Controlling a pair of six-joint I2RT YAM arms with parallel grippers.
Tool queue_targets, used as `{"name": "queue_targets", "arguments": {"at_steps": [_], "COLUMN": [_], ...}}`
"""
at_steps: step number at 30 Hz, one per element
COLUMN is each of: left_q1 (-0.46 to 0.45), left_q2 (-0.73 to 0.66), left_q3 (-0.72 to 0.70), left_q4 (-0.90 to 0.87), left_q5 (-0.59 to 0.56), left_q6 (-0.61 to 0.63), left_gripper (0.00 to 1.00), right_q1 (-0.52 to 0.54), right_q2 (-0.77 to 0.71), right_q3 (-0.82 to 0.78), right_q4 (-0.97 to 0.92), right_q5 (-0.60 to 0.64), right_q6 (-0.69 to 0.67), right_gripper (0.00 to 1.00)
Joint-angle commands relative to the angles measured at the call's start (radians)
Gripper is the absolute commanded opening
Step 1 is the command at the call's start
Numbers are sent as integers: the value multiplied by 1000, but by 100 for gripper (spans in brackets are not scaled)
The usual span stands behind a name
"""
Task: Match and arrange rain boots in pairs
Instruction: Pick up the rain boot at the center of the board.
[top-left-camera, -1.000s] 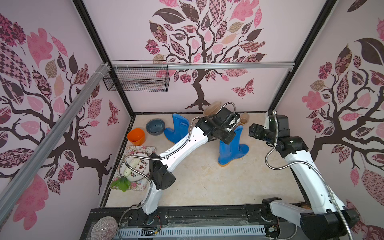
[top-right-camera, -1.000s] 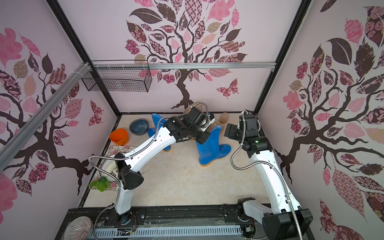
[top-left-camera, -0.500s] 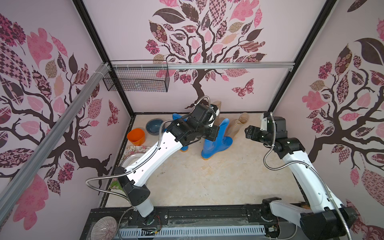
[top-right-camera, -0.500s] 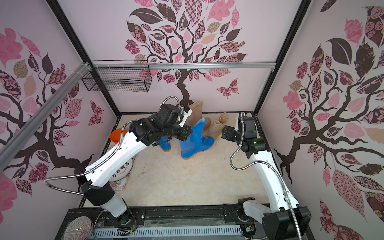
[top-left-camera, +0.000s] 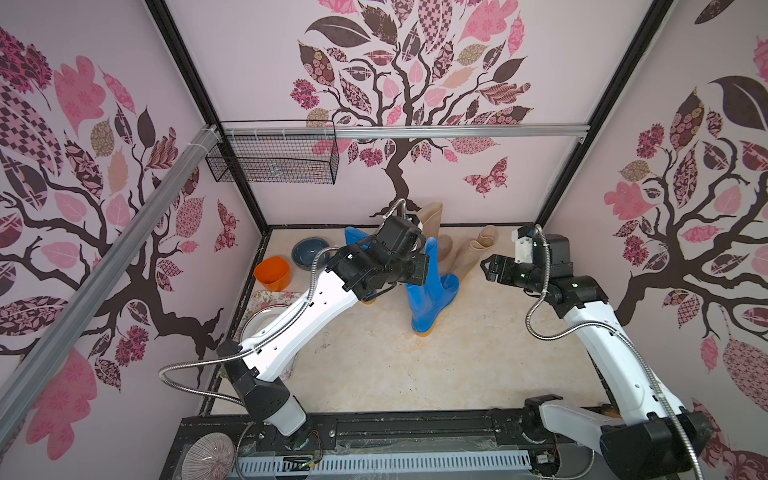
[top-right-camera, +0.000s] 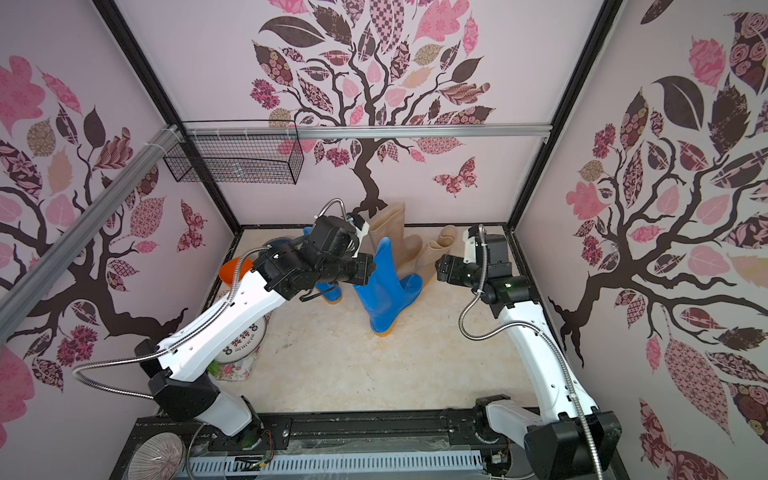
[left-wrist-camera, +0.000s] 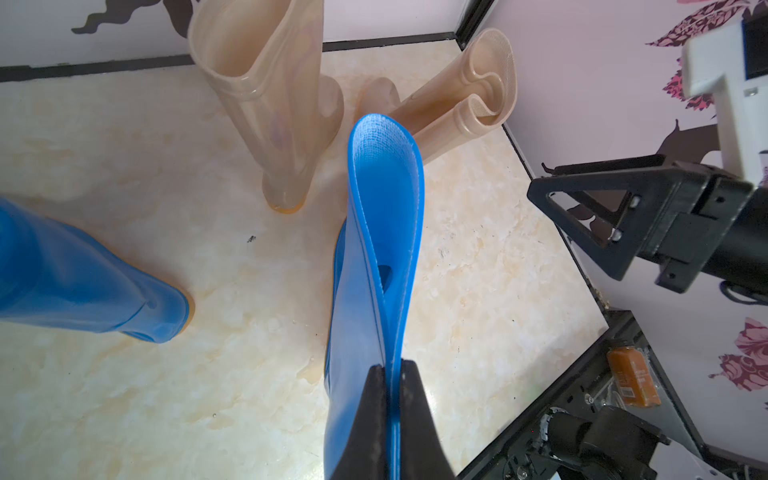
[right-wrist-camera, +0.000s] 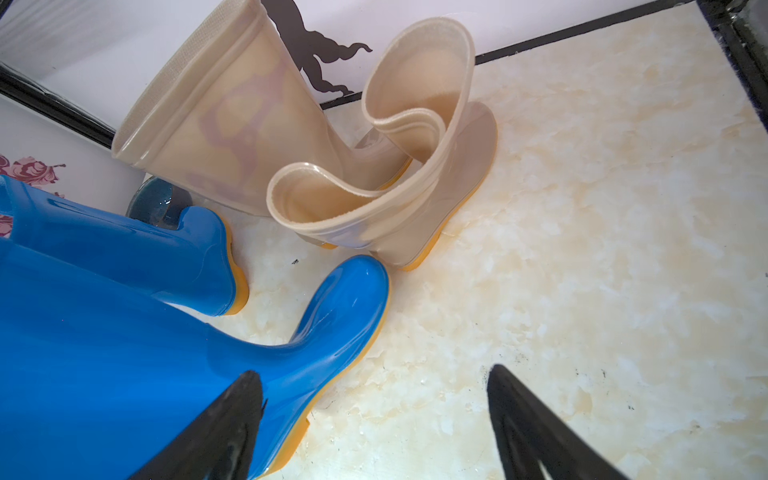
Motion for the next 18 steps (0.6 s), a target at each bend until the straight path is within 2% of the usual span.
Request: {"name": "queue_targets", "arguments": {"at_steps": [1, 9, 18], "left_q1": [8, 2, -80], "left_q2": [-83, -122, -104], "left_q3": [-30, -116, -141], "left_q4": [89, 121, 161], "left_q5": [-73, -172, -325], "left_q6": [-75, -206, -384], "left_gripper": [0, 0, 0], "right_q1": [3, 3, 4], "right_q2": [10, 11, 14], "right_q3": [26, 20, 17], "right_q4": [-10, -21, -14], "right_q5": [-14, -18, -51], "right_q6": [-8, 3, 19], "right_gripper": [86, 86, 86]}}
